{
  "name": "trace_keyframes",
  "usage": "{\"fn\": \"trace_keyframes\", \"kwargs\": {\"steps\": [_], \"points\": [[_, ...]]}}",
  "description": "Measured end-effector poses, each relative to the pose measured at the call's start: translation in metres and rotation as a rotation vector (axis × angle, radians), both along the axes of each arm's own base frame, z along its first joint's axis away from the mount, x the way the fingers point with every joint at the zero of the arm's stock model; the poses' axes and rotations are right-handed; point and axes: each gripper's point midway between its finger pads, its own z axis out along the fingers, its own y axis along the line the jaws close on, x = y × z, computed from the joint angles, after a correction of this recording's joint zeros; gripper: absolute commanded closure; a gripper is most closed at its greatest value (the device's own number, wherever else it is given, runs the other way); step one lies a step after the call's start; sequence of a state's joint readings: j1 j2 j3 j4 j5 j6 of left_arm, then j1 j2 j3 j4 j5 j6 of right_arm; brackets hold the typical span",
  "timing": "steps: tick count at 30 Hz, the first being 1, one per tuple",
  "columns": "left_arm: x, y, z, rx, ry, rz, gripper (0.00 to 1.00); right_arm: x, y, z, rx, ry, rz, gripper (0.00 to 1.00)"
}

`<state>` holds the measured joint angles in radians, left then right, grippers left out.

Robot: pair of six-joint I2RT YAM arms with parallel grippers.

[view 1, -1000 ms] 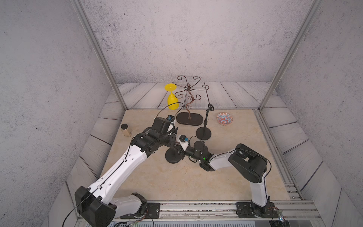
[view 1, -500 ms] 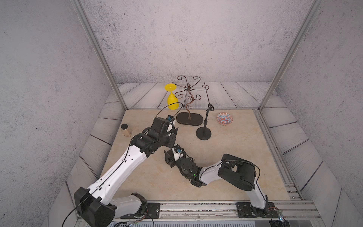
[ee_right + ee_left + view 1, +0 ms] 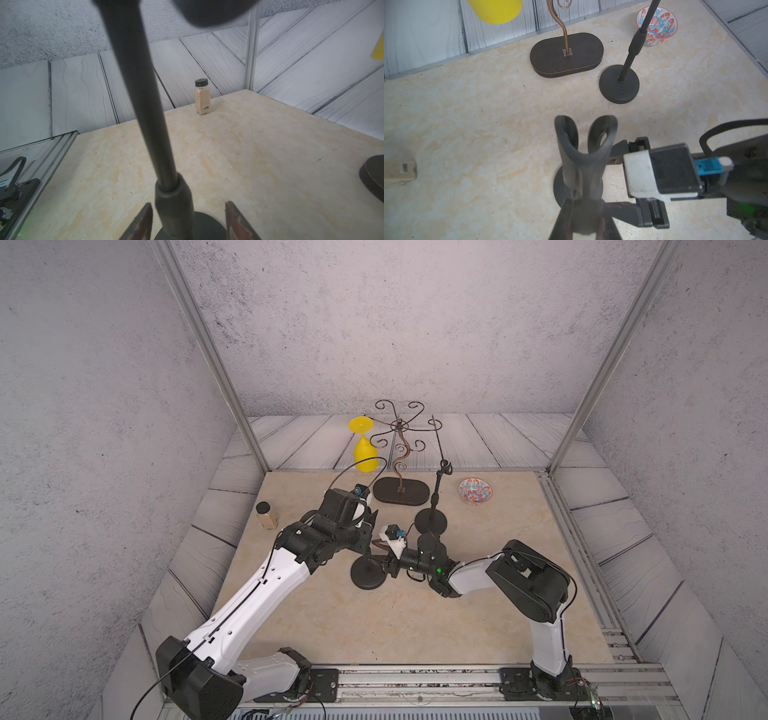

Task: Assemble a microphone stand
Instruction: Screw the microphone stand pole into the microphone stand base.

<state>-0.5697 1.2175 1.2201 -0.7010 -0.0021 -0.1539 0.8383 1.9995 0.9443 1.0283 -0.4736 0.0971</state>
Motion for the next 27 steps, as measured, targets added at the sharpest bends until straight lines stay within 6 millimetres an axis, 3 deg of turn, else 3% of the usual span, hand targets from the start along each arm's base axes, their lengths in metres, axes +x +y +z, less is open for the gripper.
{"fn": "trace_keyframes", "kwargs": {"steps": [7, 13, 16, 21, 26, 27], "points": [[0.0, 0.0, 0.0, 0.0, 0.0, 0.001, 0.98, -0.003, 0.01, 0.009, -0.014, -0.012, 0.087, 0.79], [0.001, 0.001, 0.0, 0.003, -0.002, 0.004, 0.98, 0.002, 0.01, 0.008, -0.024, -0.032, 0.041, 1.0], [0.001, 0.001, 0.0, 0.005, -0.005, 0.007, 0.98, 0.004, 0.011, 0.006, -0.016, -0.072, -0.095, 1.0], [0.001, 0.0, 0.001, -0.003, -0.003, 0.001, 0.98, 0.004, 0.003, 0.008, -0.004, -0.166, -0.569, 1.0], [0.0, -0.001, 0.001, -0.007, 0.0, -0.004, 0.98, 0.004, 0.006, 0.011, 0.017, -0.182, -0.877, 1.0], [0.0, 0.0, 0.001, -0.003, -0.003, 0.002, 0.98, 0.005, 0.009, 0.012, 0.014, -0.182, -0.909, 0.94]]}}
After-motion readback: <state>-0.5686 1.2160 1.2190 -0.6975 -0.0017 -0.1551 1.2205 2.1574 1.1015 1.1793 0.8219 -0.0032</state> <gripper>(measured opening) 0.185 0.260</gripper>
